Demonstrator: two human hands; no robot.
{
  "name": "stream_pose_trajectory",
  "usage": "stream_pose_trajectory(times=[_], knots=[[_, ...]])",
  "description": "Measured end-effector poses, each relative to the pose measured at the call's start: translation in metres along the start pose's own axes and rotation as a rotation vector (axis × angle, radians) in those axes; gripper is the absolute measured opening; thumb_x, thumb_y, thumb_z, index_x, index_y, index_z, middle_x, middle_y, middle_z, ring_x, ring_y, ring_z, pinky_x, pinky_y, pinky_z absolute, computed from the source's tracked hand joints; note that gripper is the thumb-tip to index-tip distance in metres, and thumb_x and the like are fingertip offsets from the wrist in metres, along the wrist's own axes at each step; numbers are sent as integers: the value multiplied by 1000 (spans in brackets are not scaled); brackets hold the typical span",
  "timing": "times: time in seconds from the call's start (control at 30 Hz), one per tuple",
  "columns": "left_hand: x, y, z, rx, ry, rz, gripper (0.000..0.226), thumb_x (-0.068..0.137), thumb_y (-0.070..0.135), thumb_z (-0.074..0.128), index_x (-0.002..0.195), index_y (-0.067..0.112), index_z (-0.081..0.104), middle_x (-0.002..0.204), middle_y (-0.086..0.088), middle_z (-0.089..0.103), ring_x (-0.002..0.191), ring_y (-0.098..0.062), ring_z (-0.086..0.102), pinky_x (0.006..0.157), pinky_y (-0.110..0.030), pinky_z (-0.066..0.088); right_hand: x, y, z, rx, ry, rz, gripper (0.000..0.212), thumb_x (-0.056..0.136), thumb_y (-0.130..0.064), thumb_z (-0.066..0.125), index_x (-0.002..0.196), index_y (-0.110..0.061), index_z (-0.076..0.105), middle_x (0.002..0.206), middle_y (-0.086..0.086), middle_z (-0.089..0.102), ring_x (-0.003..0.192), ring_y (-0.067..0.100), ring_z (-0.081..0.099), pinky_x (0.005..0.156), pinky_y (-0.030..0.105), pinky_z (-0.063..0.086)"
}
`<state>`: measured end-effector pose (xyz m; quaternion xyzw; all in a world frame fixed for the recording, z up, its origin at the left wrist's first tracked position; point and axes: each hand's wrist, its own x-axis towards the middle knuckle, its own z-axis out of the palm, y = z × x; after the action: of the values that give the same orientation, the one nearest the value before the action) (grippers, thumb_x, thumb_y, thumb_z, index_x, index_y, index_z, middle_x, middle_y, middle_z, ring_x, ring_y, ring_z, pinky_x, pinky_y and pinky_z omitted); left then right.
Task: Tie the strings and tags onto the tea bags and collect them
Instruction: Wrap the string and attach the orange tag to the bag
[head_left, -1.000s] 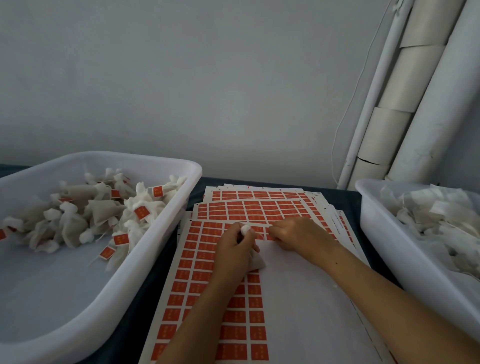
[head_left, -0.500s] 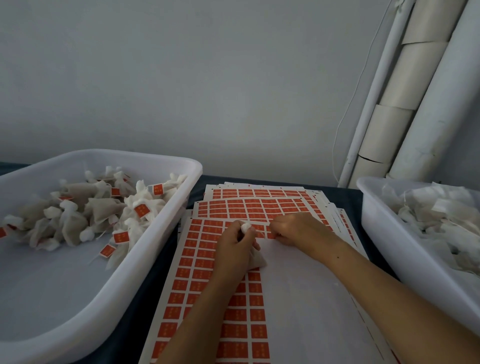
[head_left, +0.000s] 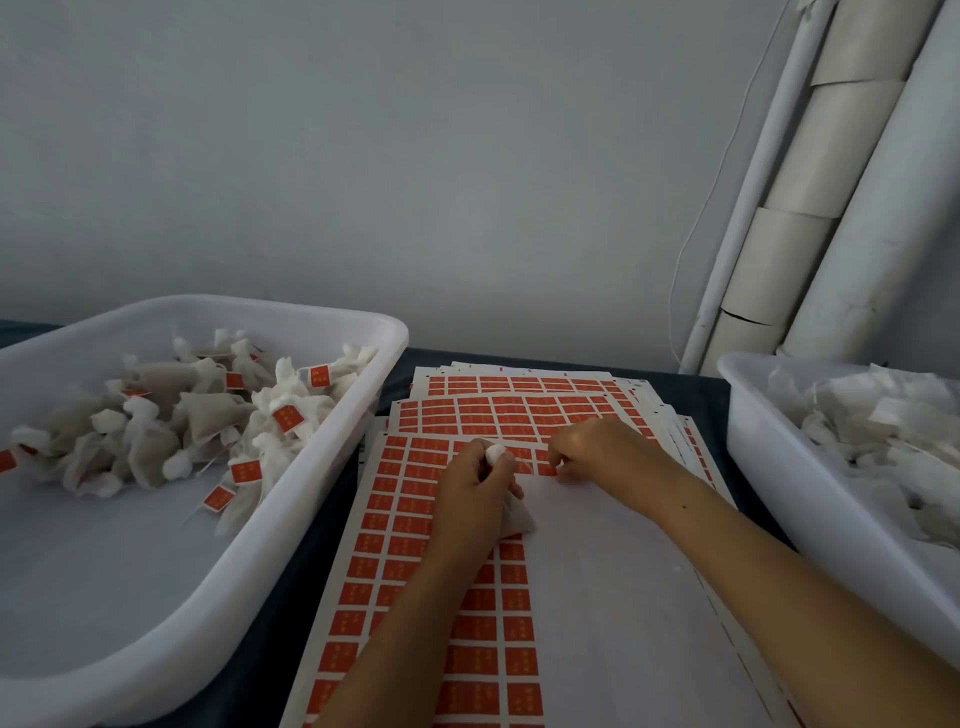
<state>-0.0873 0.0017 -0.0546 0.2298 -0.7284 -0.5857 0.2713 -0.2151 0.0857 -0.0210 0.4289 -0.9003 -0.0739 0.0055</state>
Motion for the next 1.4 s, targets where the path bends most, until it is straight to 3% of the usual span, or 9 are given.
stream_pose_trajectory(times=[0.17, 0.3, 0.4, 0.5, 0.63, 0.8, 1.07, 1.2, 1.4], knots=[[0, -2, 1, 5, 9, 5, 17, 97, 29, 47, 83, 22, 54, 75, 7, 60, 67, -5, 56, 55, -7, 35, -16, 5, 9, 69, 212, -108, 17, 94, -13, 51, 106, -12, 62, 111, 9, 64, 99, 26, 62, 90, 35, 49], [1, -2, 1, 0, 12, 9, 17, 97, 28, 47, 82, 22, 54, 75, 6, 60, 67, -5, 56, 56, -8, 35, -19, 2, 18, -92, 349, -187, 32, 92, -21, 56, 124, -16, 53, 127, 2, 58, 109, 19, 61, 96, 25, 44], [0, -3, 2, 1, 1, 13, 17, 97, 28, 47, 82, 22, 54, 74, 6, 60, 68, -5, 56, 58, -10, 36, -20, 3, 17, -100, 337, -184, 37, 93, -21, 55, 129, -15, 50, 130, 2, 56, 111, 20, 60, 96, 27, 44], [0, -3, 1, -2, 0, 14, 17, 97, 29, 48, 82, 23, 55, 74, 6, 60, 68, -6, 56, 58, -11, 37, -18, 6, 5, 1, 231, -171, 23, 95, -18, 51, 116, -12, 60, 116, 9, 61, 106, 27, 59, 91, 35, 48], [2, -3, 0, 5, 1, 27, 17, 97, 29, 47, 83, 21, 55, 74, 6, 60, 68, -5, 56, 58, -12, 36, -19, 10, -2, 104, 106, -205, 21, 93, -12, 48, 105, -9, 65, 107, 11, 63, 100, 24, 56, 75, 22, 36], [1, -3, 1, -4, -3, 35, 18, 97, 28, 47, 82, 22, 55, 74, 6, 60, 67, -5, 56, 57, -9, 37, -22, 0, 0, -59, 144, -178, 31, 94, -14, 54, 124, -17, 53, 129, 3, 55, 112, 22, 57, 97, 28, 42], [1, -1, 0, -2, 2, 31, 19, 97, 29, 47, 80, 23, 54, 73, 7, 60, 65, -3, 55, 50, -5, 37, -20, 0, 9, -38, 246, -210, 25, 93, -15, 55, 117, -19, 55, 124, 1, 59, 103, 19, 61, 92, 25, 45], [-1, 0, 1, -20, -11, 11, 18, 97, 28, 48, 81, 23, 54, 74, 7, 60, 67, -4, 56, 53, -6, 35, -16, 4, 11, 35, 294, -140, 25, 95, -23, 51, 119, -19, 55, 127, 1, 58, 104, 18, 62, 92, 22, 44], [0, 1, 1, -7, -9, -11, 18, 97, 29, 48, 81, 24, 53, 75, 6, 60, 69, -6, 55, 58, -12, 36, -19, 13, 15, 135, 313, -144, 19, 91, -27, 58, 109, -22, 60, 115, -1, 64, 93, 13, 63, 79, 14, 36]])
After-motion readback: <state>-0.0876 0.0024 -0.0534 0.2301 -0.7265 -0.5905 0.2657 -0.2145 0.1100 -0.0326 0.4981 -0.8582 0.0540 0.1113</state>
